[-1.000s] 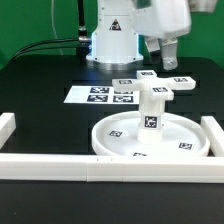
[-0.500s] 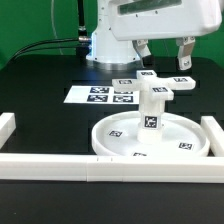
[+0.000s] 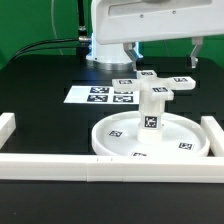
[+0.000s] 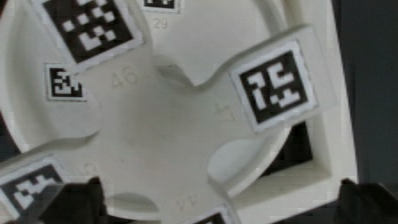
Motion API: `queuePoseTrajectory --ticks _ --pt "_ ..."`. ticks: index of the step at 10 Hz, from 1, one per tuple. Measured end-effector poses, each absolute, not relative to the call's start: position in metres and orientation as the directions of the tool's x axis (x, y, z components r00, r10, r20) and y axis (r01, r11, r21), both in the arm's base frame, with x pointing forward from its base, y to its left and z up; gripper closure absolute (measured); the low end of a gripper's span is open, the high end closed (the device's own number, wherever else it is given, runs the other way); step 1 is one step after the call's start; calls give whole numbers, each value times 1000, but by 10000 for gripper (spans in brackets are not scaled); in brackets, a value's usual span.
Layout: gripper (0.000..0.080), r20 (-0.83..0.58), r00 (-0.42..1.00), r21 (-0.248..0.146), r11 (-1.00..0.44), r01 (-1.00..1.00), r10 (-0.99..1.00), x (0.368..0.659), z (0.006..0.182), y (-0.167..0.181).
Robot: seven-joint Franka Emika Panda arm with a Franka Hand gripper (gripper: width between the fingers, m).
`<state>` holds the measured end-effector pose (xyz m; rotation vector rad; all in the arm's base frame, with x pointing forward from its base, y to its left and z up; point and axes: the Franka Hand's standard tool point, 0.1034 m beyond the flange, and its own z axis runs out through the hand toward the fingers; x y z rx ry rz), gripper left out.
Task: Assemble round table
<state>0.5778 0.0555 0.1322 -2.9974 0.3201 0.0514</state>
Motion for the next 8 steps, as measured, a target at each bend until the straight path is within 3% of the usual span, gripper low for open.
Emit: queuePoseTrajectory --ticks 5,8 --pt "150 -9 994 -125 -986 111 113 578 132 53" --pt "150 25 901 -78 -898 434 433 580 131 48"
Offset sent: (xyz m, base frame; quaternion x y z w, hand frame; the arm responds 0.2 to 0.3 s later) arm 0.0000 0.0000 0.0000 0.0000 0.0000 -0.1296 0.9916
